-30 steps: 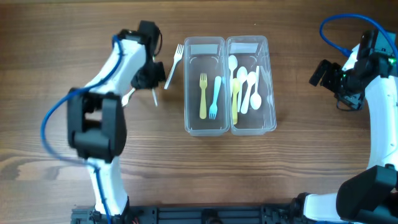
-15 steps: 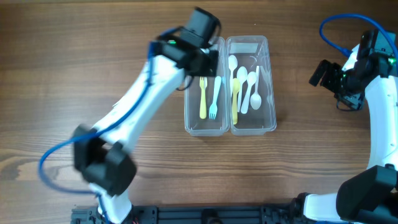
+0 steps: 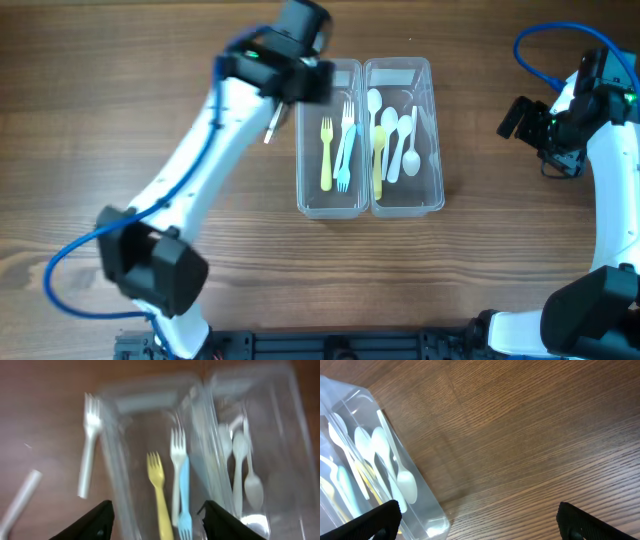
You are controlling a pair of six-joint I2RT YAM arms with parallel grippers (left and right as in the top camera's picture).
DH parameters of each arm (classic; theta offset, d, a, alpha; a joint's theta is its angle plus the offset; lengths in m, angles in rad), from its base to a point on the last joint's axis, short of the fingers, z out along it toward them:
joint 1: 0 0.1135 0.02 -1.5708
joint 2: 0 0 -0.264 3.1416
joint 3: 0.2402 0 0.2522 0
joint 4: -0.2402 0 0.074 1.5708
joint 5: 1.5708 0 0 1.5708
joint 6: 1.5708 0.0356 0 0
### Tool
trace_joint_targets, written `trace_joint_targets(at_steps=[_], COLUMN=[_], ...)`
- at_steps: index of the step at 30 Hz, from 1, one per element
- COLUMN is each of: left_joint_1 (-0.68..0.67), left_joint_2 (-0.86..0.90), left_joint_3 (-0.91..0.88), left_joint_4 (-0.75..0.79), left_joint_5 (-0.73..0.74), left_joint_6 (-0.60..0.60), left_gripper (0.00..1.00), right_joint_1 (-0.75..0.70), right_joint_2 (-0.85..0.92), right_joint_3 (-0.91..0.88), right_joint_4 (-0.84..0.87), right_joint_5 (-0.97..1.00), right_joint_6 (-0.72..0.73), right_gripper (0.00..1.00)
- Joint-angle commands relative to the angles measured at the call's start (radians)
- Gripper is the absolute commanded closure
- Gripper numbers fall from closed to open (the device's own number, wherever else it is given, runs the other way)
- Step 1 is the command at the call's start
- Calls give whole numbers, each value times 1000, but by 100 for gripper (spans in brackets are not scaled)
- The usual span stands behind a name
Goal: Pack container
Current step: 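Drop the white fork into the left container, then lower the left gripper onto the next white fork and grasp it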
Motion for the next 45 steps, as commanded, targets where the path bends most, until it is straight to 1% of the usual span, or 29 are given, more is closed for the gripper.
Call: trace_joint_targets(at_steps=[1, 4, 6, 8, 16, 19, 24, 27, 30, 32, 35, 39, 42, 45], left_joint_1=[111, 180, 229, 246, 246, 245, 233, 211, 198, 195, 202, 212, 200, 180], left_joint_2=[10, 72, 141, 200, 395, 427, 459, 459, 459, 459, 455, 434, 416, 415], left_joint_3=[21, 21, 21, 21, 21, 21, 20, 20, 20, 20, 21, 21, 21, 21], left_joint_4=[28, 31, 32, 44, 93, 104, 114, 118, 126, 121, 109, 110, 117, 119], left_joint_5=[-31, -29, 2, 54, 61, 71, 122, 121, 120, 84, 32, 44, 91, 90], left_joint_6=[181, 219, 264, 304, 330, 338, 415, 443, 442, 434, 365, 256, 243, 200], left_gripper=[44, 47, 49, 51, 51, 53, 60, 59, 57, 56, 57, 57, 57, 56], right_joint_1=[-1, -1, -1, -1, -1, -1, -1, -1, -1, -1, -1, -1, -1, -1], right_joint_2=[7, 7, 7, 7, 7, 7, 7, 7, 7, 7, 7, 7, 7, 7], right_joint_3=[-8, -8, -8, -8, -8, -8, -8, -8, -8, -8, -8, -8, -8, -8], right_joint_4=[0, -4, -5, -5, -32, -36, -45, -45, -47, -50, -46, -43, -42, -43], right_joint_5=[-10, -10, -10, -10, -10, -10, -10, -10, -10, -10, -10, -11, -11, -11], right_joint_6=[0, 0, 0, 0, 0, 0, 0, 1, 1, 0, 0, 1, 0, 0], right_gripper=[0, 0, 0, 0, 0, 0, 0, 0, 0, 0, 0, 0, 0, 0])
